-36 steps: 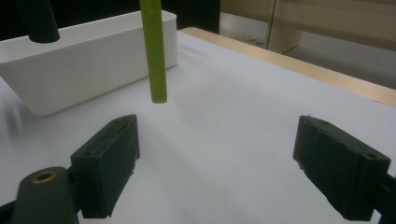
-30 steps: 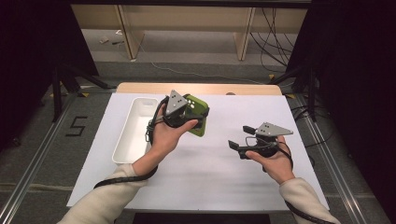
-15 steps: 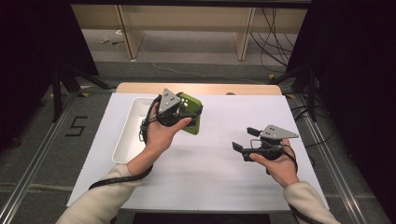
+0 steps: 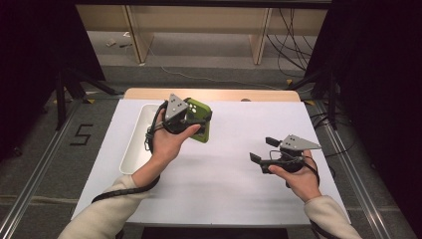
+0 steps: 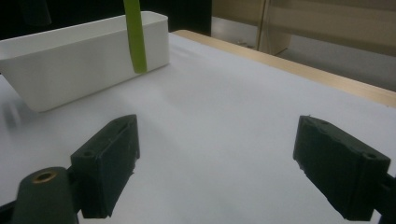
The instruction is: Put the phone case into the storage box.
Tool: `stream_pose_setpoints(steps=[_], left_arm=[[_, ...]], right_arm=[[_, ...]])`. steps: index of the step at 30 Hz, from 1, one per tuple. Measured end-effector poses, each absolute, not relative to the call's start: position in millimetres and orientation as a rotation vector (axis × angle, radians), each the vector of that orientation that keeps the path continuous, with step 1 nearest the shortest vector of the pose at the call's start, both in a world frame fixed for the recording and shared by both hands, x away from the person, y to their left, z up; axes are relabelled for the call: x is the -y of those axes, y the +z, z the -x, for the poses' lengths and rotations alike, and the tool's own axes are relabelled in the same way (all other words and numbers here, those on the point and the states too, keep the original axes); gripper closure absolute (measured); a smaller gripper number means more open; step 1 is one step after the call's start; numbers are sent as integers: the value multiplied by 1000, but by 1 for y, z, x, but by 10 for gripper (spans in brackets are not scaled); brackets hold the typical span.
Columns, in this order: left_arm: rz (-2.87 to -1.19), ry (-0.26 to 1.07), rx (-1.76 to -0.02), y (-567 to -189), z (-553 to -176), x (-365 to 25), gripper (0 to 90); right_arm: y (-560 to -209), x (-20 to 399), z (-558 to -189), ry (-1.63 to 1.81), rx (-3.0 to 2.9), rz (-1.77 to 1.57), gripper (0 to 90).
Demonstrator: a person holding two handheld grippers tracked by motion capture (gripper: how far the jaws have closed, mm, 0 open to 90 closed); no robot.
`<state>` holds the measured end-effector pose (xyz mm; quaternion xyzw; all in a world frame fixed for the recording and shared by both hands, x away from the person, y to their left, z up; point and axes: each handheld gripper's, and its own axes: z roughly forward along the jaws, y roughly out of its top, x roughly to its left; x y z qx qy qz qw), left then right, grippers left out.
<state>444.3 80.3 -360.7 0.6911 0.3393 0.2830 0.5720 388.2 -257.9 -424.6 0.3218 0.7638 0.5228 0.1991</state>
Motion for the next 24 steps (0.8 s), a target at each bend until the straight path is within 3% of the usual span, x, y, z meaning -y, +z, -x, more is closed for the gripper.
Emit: stream_pose_setpoints(steps=[24], left_arm=[[-1602,686,-822,-356,-447,-92,162]], right_arm=[[-425,267,-381,1462,-2134,-898,157]])
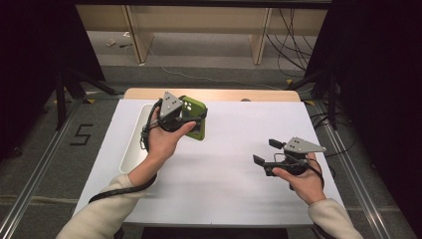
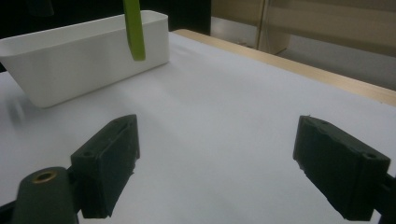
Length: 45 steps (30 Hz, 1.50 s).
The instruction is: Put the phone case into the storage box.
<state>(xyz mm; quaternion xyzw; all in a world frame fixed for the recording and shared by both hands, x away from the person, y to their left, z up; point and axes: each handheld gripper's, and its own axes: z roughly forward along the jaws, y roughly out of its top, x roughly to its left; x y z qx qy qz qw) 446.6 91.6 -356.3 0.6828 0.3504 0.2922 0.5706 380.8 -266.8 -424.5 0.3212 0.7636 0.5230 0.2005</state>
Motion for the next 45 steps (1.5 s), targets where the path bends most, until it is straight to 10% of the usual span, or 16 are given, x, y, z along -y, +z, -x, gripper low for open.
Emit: stream_pose_setpoints(steps=[45], left_arm=[[-1573,717,-853,-348,-450,-110,163]], right_arm=[[-428,265,-380,1461,-2150,-886,157]])
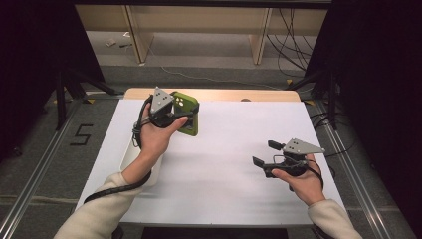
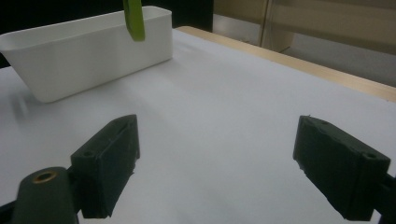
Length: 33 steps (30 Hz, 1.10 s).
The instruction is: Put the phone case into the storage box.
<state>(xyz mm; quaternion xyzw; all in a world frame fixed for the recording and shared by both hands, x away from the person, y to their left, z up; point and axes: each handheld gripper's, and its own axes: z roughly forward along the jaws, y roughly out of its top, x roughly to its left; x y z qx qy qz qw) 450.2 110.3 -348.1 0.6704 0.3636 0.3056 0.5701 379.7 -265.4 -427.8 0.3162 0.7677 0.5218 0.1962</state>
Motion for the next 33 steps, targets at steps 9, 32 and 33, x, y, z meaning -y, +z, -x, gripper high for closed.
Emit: stream_pose_setpoints(steps=[9,32,33], left_arm=[[-1566,733,-859,-346,-452,-114,163],[-1550,759,-880,-343,-455,-123,163],[-1551,760,-880,-343,-455,-123,163]], right_arm=[[-428,265,-380,1476,-2148,-883,156],[-428,266,-380,1479,-2139,-889,156],[-428,266,-380,1477,-2141,-890,156]])
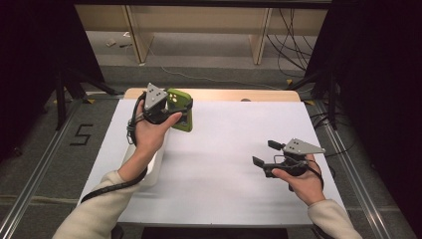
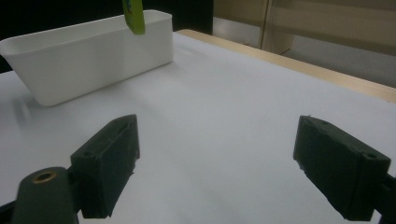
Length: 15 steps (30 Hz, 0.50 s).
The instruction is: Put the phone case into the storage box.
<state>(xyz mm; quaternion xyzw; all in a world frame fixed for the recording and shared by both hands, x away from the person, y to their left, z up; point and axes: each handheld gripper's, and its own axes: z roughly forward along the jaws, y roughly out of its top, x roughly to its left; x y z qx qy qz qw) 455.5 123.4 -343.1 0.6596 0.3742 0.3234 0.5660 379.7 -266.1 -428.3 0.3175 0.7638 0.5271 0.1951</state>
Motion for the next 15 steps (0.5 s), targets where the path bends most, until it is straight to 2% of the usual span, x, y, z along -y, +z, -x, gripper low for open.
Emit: stream_pose_setpoints(steps=[15], left_arm=[[-1554,766,-881,-343,-457,-125,163]], right_arm=[[-428,266,-380,1479,-2142,-889,156]])
